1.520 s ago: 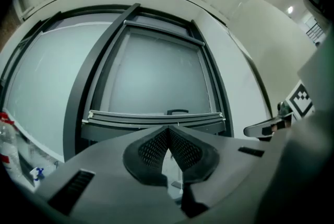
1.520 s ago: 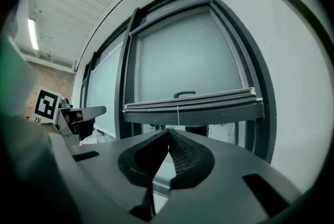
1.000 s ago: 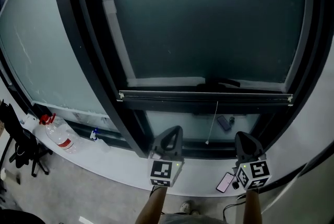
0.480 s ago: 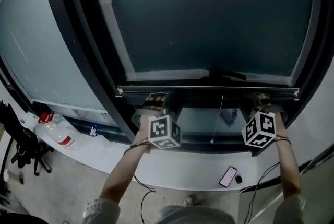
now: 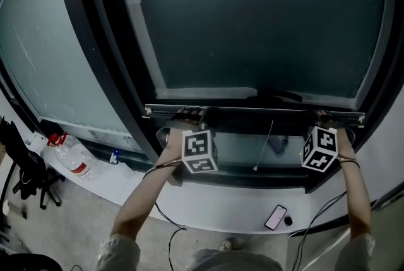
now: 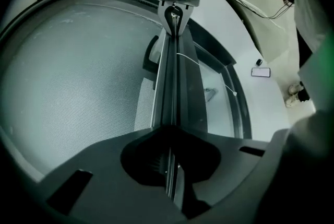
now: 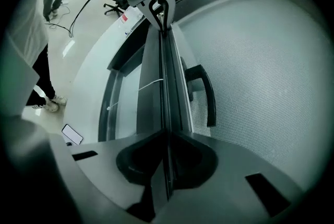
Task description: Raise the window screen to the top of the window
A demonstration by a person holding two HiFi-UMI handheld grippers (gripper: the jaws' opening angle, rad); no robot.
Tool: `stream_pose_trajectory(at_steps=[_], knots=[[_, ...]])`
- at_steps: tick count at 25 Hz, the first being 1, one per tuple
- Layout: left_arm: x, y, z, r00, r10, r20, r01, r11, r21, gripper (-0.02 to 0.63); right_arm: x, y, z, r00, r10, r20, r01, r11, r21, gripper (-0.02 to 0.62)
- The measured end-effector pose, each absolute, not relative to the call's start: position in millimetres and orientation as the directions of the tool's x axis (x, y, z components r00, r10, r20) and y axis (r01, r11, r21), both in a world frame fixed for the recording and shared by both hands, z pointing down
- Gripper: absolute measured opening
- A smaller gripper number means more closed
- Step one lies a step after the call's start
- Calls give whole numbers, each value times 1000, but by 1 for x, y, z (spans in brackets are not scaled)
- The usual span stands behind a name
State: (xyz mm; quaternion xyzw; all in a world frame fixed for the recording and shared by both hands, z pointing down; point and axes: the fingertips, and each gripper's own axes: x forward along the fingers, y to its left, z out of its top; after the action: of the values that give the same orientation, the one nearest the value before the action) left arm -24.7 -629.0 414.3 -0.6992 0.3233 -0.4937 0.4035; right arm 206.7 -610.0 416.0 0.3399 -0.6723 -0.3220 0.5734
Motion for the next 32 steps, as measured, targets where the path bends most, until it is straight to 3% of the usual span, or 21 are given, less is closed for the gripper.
stream_pose_trajectory(at_steps=[5, 16, 25, 32], knots=[[-23, -624, 422, 306, -794, 525, -81, -572, -816, 26, 206, -609, 416, -136, -812, 567, -99, 581, 808, 34], [-23, -631, 428, 232, -782, 579, 22, -591, -807, 23, 205, -610, 416, -141, -796, 589, -99, 603, 792, 29], [-21, -631, 433, 160, -664, 730, 64, -731, -679, 18, 207, -606, 420, -85, -667, 740, -43, 745, 666, 18], [-23, -628, 436, 186, -511, 840, 68, -846, -529, 17, 198, -608, 417, -83, -504, 860, -41, 864, 502, 17]])
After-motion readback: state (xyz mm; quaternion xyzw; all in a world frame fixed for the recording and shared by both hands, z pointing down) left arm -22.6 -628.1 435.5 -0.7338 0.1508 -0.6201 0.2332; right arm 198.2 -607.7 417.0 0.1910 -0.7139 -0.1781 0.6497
